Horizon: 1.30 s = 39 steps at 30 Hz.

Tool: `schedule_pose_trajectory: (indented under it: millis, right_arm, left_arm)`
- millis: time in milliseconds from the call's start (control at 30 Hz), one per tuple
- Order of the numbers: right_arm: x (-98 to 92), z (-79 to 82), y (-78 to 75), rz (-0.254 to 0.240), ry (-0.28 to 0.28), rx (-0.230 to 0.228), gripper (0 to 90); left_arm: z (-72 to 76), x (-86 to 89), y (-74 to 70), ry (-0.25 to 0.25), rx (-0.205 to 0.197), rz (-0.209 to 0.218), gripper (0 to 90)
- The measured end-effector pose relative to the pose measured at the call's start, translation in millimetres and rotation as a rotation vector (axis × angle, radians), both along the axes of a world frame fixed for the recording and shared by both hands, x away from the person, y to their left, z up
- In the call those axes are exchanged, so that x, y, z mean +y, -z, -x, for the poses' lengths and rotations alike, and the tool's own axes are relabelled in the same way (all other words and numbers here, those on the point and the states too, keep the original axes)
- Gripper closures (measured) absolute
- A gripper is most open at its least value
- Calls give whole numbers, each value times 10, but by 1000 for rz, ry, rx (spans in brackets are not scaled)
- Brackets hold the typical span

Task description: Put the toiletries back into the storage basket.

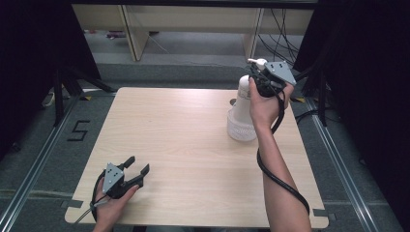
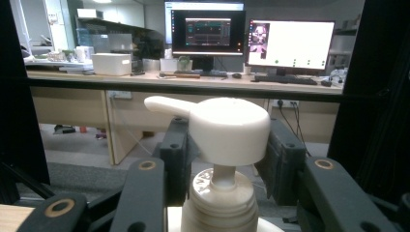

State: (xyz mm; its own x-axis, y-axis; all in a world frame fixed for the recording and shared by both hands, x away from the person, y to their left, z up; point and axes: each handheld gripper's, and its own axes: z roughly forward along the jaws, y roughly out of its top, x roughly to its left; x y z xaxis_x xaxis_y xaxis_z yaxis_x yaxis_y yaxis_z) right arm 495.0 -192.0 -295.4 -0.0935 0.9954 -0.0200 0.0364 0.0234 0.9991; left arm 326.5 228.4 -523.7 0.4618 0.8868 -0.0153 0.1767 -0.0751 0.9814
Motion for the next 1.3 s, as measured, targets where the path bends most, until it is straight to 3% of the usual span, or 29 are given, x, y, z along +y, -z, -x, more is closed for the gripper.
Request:
schedule_pose_trajectory:
  millis: [200,267,367,400,600,833,900,933,1200,1300]
  right_arm:
    - [-5,-11,40,5,1,8,599]
    - [7,-9,57,-19,-3,19,599]
    - [-10,-18,82,4,1,16,599]
    - [-4,-17,92,-12,0,26,599]
    - [-22,-29,153,3,1,33,599]
    - [-32,-38,233,5,4,51,599]
    - [-20,-35,258,-16,11,58,599]
    - [-37,-44,269,9,7,51,599]
    - [-33,-40,371,-13,11,78,599]
    - [-48,-48,409,6,6,77,599]
  left_arm:
    - [-2,-3,1,3,-2,-1,349]
    - [-10,-7,5,7,-10,0,349]
    - [-9,-8,5,7,-10,-2,349]
    - [-8,-7,4,6,-9,-2,349]
    - [2,-5,-3,5,4,-10,350]
    - [-9,-9,5,8,-9,-2,349]
    - [0,-4,-1,8,-1,-8,349]
    - [3,-4,-2,7,2,-7,349]
    - [3,-5,-1,5,0,-8,349]
    - [3,-4,-1,5,0,-8,350]
